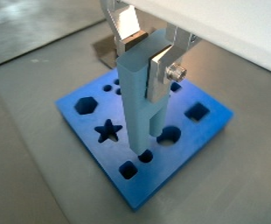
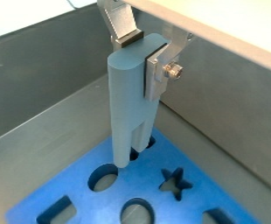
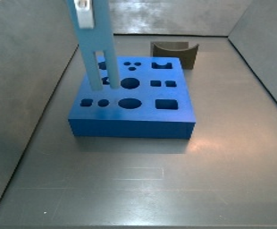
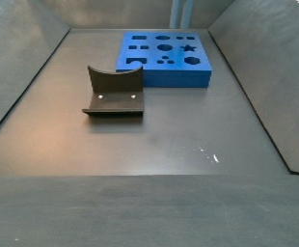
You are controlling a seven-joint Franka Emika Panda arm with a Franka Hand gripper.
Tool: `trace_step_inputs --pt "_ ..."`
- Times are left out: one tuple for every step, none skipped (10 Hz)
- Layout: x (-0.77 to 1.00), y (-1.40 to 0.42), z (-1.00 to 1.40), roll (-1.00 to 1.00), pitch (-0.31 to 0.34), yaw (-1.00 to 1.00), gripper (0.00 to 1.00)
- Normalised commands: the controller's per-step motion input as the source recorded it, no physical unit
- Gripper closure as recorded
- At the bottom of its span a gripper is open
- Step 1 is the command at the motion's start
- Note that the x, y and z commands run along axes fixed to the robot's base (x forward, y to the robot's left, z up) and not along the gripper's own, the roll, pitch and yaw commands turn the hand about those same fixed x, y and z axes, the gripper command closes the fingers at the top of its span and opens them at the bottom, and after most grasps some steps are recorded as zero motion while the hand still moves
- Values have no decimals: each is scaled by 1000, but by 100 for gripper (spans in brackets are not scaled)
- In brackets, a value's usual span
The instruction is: Insert the square-circle object.
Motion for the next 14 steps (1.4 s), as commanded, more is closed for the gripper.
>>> trace_step_inputs --pt "-369 0 -580 0 90 -706 100" --pt "-154 0 -277 -11 13 -23 100" --pt "0 0 -34 0 0 11 100" --pt "0 0 -20 0 0 0 100" --pt "0 -54 -140 19 0 63 100" --pt "-37 -151 -174 53 0 194 100" --pt "-131 -63 -143 64 0 131 100" --pt "-169 -69 -89 46 0 103 100" --pt "-203 0 -129 54 0 109 100" --pt "-251 0 -131 56 0 114 100" --pt "-260 0 -149 41 0 109 100" --pt "0 -46 -263 0 6 0 100" --pt "140 -109 -360 0 0 -123 100" --pt "197 -103 -469 -39 0 -174 100"
